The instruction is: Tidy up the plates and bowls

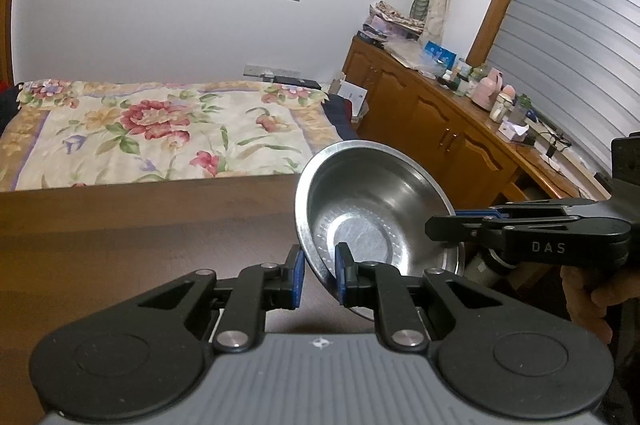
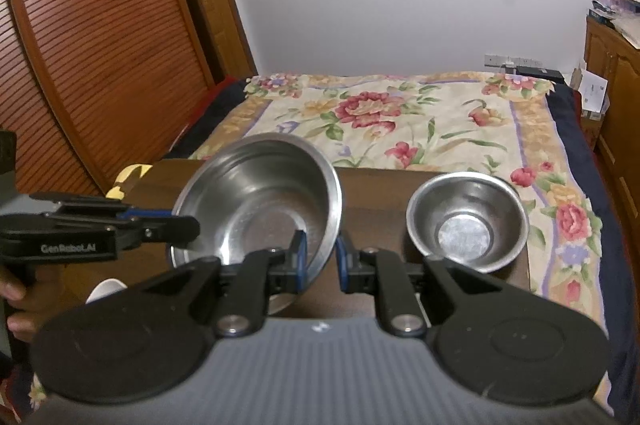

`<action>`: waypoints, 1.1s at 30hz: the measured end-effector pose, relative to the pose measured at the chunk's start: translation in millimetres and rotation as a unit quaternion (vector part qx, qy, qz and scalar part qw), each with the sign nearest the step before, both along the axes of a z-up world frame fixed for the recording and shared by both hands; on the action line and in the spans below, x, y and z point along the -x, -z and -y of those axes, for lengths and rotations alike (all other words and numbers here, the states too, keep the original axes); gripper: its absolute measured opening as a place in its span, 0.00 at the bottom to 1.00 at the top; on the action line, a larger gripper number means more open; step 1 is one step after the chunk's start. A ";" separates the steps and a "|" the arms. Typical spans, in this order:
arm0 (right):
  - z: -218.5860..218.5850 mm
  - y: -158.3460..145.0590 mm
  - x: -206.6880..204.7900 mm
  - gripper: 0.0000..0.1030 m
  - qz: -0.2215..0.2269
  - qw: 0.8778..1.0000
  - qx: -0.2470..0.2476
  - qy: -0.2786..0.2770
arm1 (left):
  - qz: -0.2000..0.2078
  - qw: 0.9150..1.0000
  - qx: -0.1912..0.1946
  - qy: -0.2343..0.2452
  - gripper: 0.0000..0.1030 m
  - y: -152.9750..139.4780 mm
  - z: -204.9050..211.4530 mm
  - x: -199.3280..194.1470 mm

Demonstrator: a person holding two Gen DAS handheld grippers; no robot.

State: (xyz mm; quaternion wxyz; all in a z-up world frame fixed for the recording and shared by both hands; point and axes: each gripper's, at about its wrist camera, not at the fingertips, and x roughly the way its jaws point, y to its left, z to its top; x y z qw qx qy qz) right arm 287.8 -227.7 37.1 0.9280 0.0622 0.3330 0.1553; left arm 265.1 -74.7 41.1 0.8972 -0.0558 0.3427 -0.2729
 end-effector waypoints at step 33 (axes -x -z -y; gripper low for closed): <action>-18.8 54.0 93.9 0.17 -0.020 1.000 0.007 -0.009 | -0.014 0.999 -0.039 0.025 0.18 61.3 -7.9 92.1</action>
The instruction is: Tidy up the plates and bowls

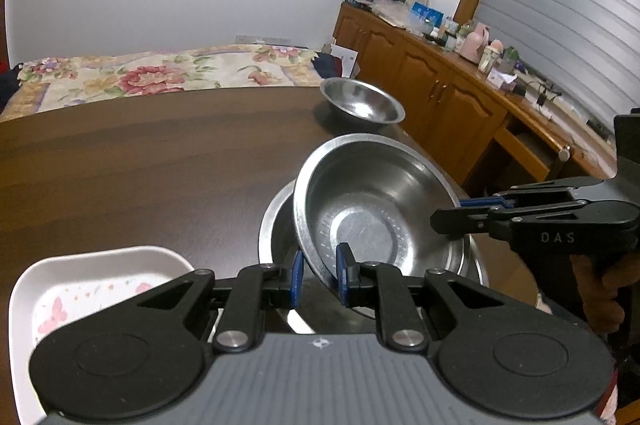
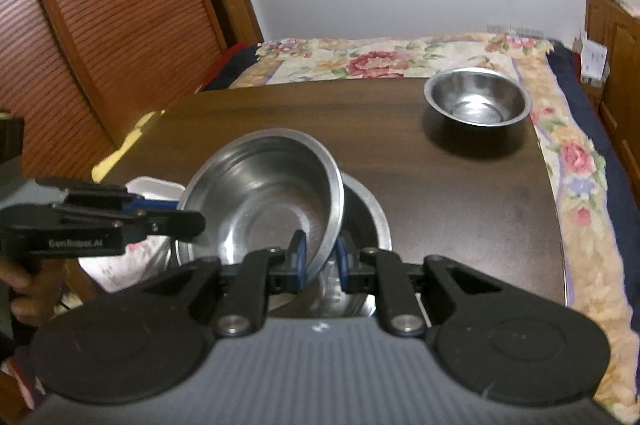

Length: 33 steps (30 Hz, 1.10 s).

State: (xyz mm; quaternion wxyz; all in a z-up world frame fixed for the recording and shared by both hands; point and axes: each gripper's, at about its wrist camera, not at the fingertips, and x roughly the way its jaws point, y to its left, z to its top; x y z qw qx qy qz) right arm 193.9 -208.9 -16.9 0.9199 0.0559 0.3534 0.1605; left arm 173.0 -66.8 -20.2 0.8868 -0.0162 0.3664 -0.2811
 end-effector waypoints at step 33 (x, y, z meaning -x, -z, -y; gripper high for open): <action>-25.6 18.8 6.8 0.16 0.057 0.989 0.127 -0.039 | 0.108 0.988 -0.108 0.002 0.16 21.7 17.8 16.3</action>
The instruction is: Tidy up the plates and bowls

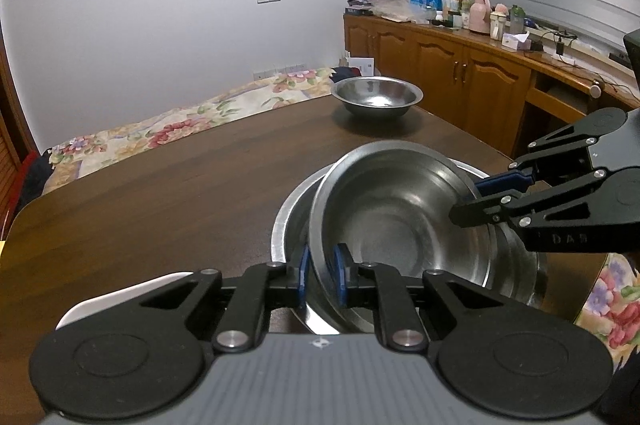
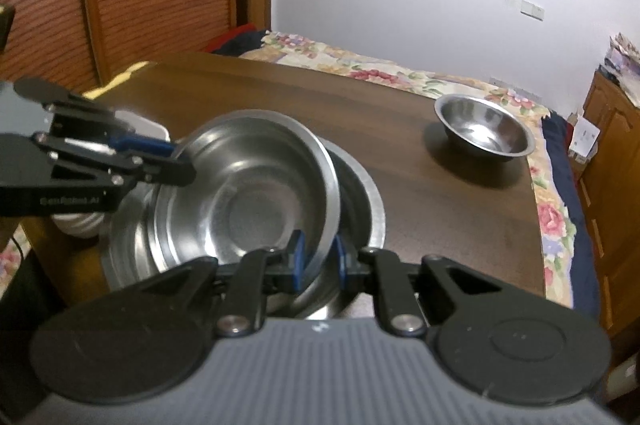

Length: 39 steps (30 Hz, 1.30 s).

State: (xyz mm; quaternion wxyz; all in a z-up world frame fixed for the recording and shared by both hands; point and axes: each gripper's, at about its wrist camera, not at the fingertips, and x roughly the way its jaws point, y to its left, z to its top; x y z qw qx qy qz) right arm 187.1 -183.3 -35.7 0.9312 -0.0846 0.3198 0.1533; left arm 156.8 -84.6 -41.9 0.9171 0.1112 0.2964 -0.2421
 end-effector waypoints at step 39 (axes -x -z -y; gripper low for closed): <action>35.7 -25.2 0.4 0.24 0.069 0.994 -0.065 0.053 | 0.023 0.999 0.021 0.008 0.25 -32.3 8.4 -4.1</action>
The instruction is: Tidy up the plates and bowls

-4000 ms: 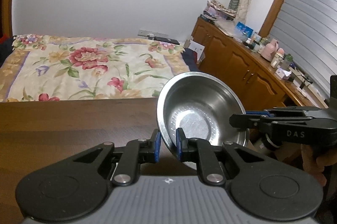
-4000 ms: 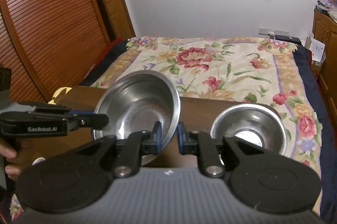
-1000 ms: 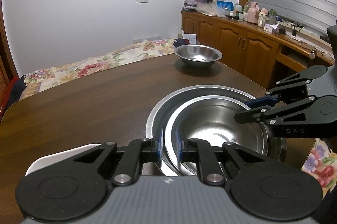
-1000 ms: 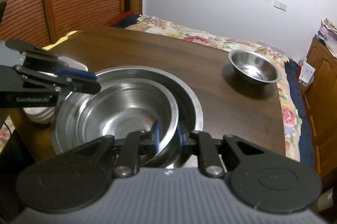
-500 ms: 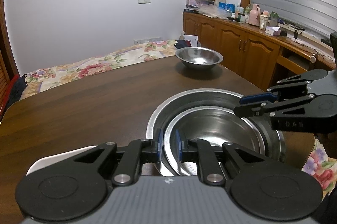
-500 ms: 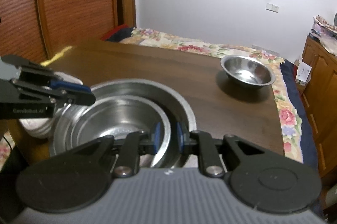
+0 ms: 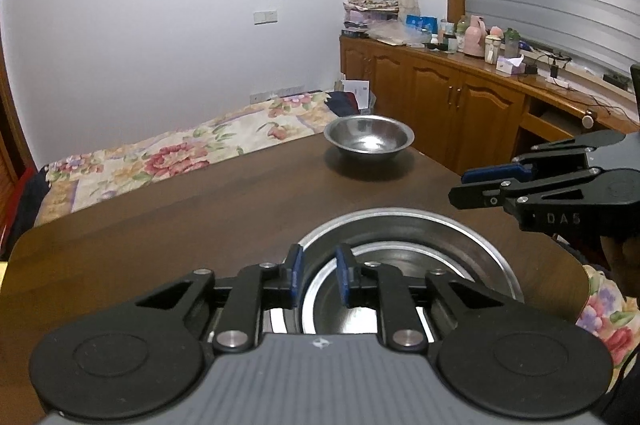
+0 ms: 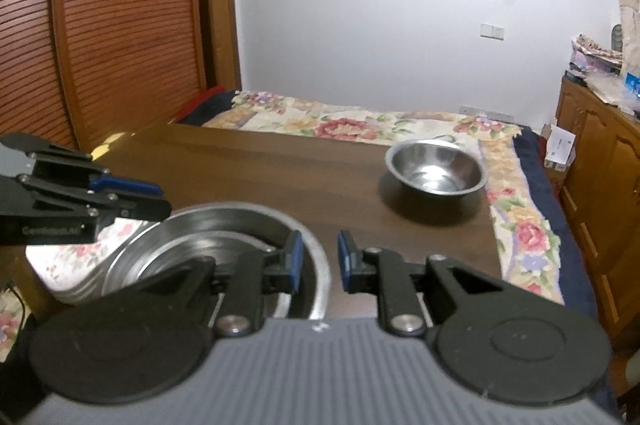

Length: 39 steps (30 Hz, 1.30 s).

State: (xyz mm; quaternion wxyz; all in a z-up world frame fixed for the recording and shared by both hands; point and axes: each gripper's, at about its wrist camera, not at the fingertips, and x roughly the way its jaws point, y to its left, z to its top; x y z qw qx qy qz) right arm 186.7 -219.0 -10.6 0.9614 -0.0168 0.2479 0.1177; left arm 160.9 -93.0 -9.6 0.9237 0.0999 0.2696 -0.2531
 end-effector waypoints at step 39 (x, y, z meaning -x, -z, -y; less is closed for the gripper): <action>102.6 41.4 -162.1 0.55 -0.044 0.992 -0.040 0.108 | -0.051 0.998 0.035 0.003 0.83 -5.5 53.8 -173.9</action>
